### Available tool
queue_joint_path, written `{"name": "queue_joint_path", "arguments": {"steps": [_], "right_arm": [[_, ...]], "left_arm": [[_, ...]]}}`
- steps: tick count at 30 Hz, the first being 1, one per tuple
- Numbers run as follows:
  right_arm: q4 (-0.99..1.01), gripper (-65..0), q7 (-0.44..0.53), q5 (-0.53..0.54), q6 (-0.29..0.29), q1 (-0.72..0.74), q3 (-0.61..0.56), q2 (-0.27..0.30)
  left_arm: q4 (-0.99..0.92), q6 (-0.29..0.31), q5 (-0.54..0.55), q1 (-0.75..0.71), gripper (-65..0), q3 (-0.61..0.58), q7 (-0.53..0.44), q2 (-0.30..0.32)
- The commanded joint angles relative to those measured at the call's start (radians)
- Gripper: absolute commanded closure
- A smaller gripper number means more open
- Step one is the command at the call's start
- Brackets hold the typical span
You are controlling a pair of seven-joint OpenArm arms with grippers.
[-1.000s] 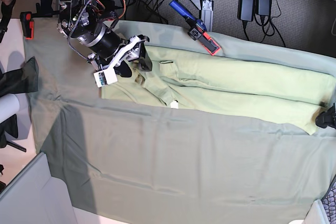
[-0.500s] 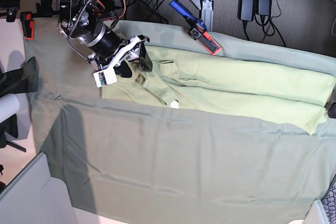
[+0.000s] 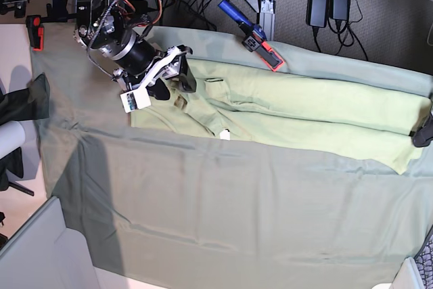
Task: Fold the T-shirt properly
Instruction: 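Hold the folded shirt ends with both grippers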
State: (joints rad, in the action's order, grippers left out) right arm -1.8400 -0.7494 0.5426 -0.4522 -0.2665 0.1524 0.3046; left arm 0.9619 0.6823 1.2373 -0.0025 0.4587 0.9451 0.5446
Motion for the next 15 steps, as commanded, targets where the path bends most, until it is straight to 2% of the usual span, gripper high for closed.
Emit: {"name": "queue_joint_path", "arguments": {"steps": [1, 4, 15], "right_arm": [[-0.020, -37.5, 0.015, 0.015, -0.023, 0.005, 0.007, 0.011], [-0.020, -37.5, 0.016, 0.015, -0.023, 0.005, 0.007, 0.011], [-0.020, -37.5, 0.016, 0.019, -0.023, 0.005, 0.007, 0.011]], "left_arm": [[0.013, 0.016, 0.003, 0.011, -40.8, 0.017, -0.007, 0.013], [0.011, 0.016, -0.017, 0.010, -40.8, 0.052, -0.015, 0.006], [0.011, 0.016, 0.000, -0.011, -40.8, 0.050, 0.010, -0.024]]}}
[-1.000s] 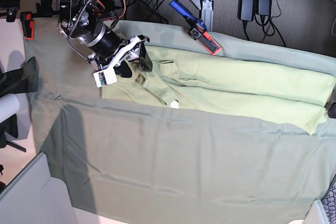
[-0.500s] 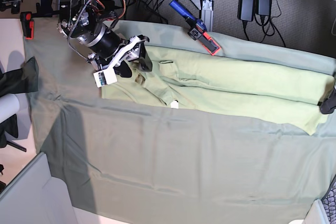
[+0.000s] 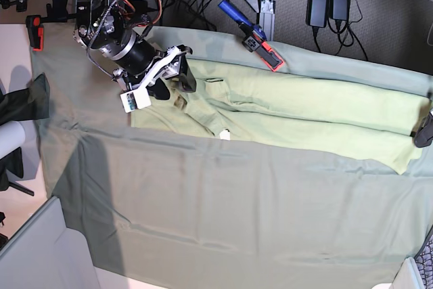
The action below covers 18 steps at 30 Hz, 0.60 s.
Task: Fold the T-shirt properly
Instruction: 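Hold the folded shirt ends with both grippers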
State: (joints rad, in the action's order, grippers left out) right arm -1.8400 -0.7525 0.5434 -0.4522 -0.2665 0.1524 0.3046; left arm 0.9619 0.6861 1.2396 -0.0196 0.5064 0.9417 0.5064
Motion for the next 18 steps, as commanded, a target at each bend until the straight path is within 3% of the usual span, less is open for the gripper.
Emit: {"name": "queue_joint_path", "arguments": {"steps": [1, 18], "right_arm": [[-0.020, -37.5, 0.019, 0.018, -0.023, 0.006, 0.007, 0.011], [-0.020, -37.5, 0.020, 0.018, -0.023, 0.006, 0.007, 0.011]], "left_arm": [[0.011, 0.012, -0.001, 0.005, -40.8, 0.003, 0.014, 0.012], [0.090, 0.012, 0.013, -0.002, -40.7, 0.000, 0.058, 0.009]]}}
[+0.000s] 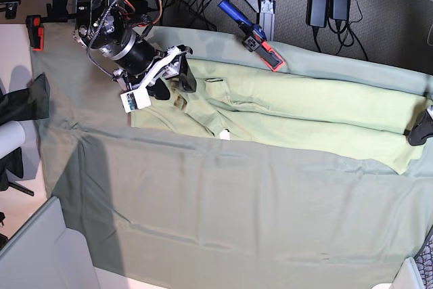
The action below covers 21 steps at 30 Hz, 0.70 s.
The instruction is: Fold the T-shirt properly
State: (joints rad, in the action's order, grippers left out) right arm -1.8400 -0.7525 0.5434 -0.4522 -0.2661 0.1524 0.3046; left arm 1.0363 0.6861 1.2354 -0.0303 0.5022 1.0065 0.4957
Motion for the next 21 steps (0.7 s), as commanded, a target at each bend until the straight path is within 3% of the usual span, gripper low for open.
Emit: {"name": "queue_joint_path", "arguments": {"steps": [1, 6, 13, 15, 19, 21], "right_arm": [[-0.020, -37.5, 0.020, 0.018, -0.023, 0.005, 0.007, 0.011], [-0.020, -37.5, 0.023, 0.018, -0.023, 0.005, 0.007, 0.011], [-0.020, -37.5, 0.023, 0.018, -0.023, 0.005, 0.007, 0.011], [-0.020, -37.5, 0.023, 0.018, -0.023, 0.005, 0.007, 0.011], [-0.020, -37.5, 0.023, 0.018, -0.023, 0.005, 0.007, 0.011], [-0.020, -37.5, 0.023, 0.018, -0.023, 0.005, 0.007, 0.011]], "left_arm": [[0.021, 0.012, 0.017, 0.008, -40.7, -0.005, -0.006, 0.020], [0.024, 0.012, 0.013, 0.009, -40.7, -0.086, -0.014, 0.020], [0.024, 0.012, 0.009, 0.045, -40.1, -0.089, -0.042, 0.019], [0.024, 0.012, 0.009, 0.049, -31.4, -0.089, -0.046, 0.020], [0.024, 0.012, -0.059, 0.049, 0.0, -0.089, -0.102, 0.020], [0.024, 0.012, -0.104, 0.050, 0.0, -0.089, -0.113, 0.020]]}}
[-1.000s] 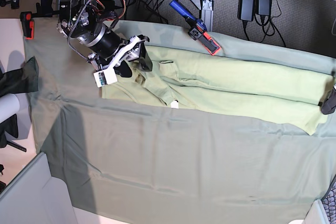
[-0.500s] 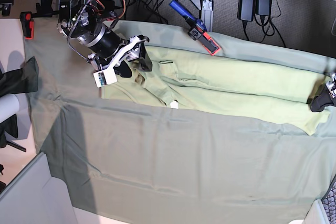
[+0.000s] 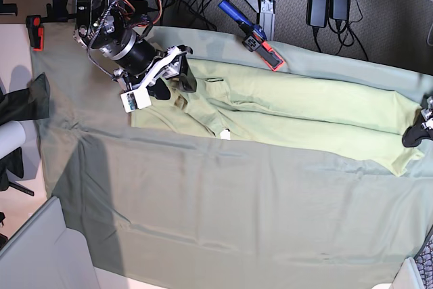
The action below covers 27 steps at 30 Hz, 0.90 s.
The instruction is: Fold the T-shirt properly
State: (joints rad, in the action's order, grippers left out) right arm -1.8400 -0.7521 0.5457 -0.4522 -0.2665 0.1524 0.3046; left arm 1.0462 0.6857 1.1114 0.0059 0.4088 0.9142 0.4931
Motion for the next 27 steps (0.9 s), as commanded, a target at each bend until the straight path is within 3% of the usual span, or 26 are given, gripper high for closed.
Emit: {"name": "queue_joint_path", "arguments": {"steps": [1, 18, 27], "right_arm": [[-0.020, -37.5, 0.023, 0.016, -0.023, 0.006, 0.007, 0.011], [-0.133, -37.5, 0.015, 0.068, -0.023, 0.011, 0.118, 0.011], [-0.133, -37.5, 0.015, 0.069, -0.023, 0.011, 0.234, 0.011]], "left_arm": [[0.014, 0.012, 0.019, 0.013, 0.0, 0.005, -0.020, 0.023], [0.062, 0.012, -0.011, 0.086, 0.0, 0.030, -0.020, 0.039], [0.059, 0.012, -0.241, 0.212, 0.0, 0.002, -0.173, 0.042]]}}
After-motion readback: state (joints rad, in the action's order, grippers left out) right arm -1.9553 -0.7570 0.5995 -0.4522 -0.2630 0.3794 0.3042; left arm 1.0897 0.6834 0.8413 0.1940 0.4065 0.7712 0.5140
